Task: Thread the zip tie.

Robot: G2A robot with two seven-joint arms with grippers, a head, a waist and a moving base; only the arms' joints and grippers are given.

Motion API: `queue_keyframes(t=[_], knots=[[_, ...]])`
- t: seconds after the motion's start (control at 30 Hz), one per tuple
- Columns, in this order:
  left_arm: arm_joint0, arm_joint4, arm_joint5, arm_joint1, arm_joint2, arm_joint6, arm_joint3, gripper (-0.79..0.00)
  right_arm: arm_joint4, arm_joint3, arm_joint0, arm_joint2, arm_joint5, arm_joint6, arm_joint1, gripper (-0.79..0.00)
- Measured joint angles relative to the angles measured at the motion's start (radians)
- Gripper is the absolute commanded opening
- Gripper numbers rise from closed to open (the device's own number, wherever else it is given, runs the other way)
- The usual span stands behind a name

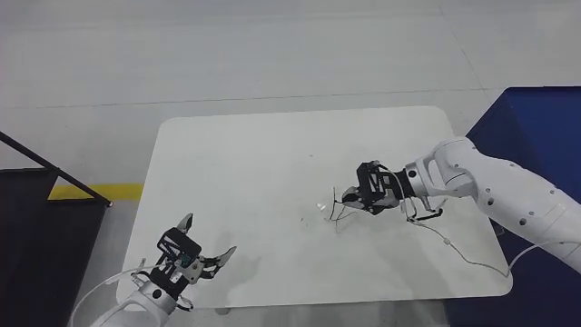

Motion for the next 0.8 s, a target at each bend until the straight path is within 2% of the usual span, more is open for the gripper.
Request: queue_keyframes(t=[0.43,0.53,0.57,0.63,0.67,0.73,0.8], knots=[[-0.001,-0.002,-0.004,0.000,0.004,-0.003,-0.001,0.000,0.001,0.000,-0.001,0.000,0.000,0.000,0.000,-0.785],[-0.030,-0.087,-0.119,0.003,0.058,-0.085,-0.027,0.000,0.042,-0.001,-0.014,-0.011,0.000,-0.053,0.005,-0.785],[-0.058,-0.167,-0.191,0.003,0.078,-0.142,-0.045,0.000,0.055,-0.002,-0.007,-0.023,0.000,-0.079,0.011,-0.785],[-0.109,-0.288,-0.266,0.003,0.108,-0.235,-0.066,0.000,0.081,-0.011,0.001,-0.035,0.000,-0.098,0.023,-0.785],[-0.147,-0.351,-0.283,0.003,0.129,-0.304,-0.074,0.000,0.103,-0.022,0.000,-0.036,0.000,-0.090,0.031,-0.785],[-0.177,-0.397,-0.284,0.003,0.143,-0.379,-0.076,0.000,0.117,-0.028,-0.002,-0.035,0.000,-0.082,0.034,-0.785],[-0.166,-0.387,-0.281,0.003,0.140,-0.378,-0.076,0.000,0.115,-0.028,-0.002,-0.035,0.000,-0.081,0.034,-0.785]])
